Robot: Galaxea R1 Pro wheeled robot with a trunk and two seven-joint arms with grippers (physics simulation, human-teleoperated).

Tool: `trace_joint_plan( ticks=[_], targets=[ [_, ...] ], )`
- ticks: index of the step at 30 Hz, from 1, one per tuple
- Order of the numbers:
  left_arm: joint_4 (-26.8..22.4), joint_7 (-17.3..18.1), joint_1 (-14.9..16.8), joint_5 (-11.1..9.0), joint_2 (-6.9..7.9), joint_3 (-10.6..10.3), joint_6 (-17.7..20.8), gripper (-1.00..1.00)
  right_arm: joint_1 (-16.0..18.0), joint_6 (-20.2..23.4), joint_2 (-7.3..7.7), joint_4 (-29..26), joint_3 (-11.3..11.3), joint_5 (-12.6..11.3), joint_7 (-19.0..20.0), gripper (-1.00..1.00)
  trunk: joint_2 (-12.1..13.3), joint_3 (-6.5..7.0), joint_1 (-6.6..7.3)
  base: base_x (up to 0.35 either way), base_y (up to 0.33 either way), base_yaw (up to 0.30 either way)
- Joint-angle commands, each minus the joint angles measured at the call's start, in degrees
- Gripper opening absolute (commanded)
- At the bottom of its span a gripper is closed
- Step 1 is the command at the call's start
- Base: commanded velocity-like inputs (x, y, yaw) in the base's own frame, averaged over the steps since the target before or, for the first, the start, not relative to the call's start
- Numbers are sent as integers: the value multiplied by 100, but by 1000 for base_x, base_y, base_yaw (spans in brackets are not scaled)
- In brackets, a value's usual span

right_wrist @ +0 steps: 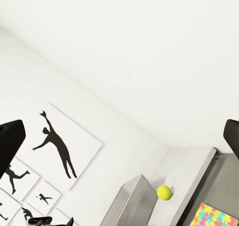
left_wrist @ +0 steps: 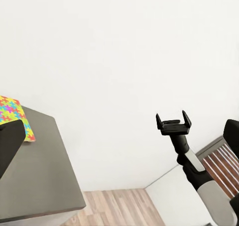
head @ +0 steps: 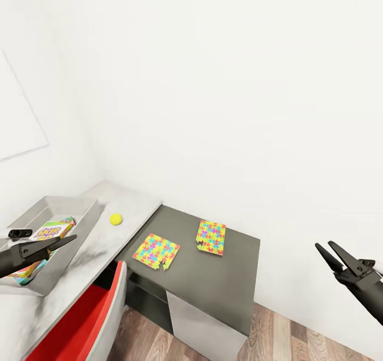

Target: Put all the toys in the child's room - the three board games (two on the bed and one on the table), the two jigsaw puzzles on the table, and the tennis ball on the table - inside the toy box on the table in the child's room.

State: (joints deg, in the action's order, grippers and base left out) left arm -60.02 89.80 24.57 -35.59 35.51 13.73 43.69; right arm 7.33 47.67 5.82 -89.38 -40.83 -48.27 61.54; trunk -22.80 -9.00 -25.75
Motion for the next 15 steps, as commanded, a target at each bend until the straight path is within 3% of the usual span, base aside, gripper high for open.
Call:
trace_joint_plan(
  ticks=[1,15],
  targets=[
    [0,20,4,-1,1,-2,61,100,5,28,-4,0,-4,-10,6,100,-12,-10,-3,0,0,-68],
    [0,20,4,-1,3,-2,61,100,5,23,18,7,5,-16,16,100,-12,61,-3,0,0,-212]
  ],
)
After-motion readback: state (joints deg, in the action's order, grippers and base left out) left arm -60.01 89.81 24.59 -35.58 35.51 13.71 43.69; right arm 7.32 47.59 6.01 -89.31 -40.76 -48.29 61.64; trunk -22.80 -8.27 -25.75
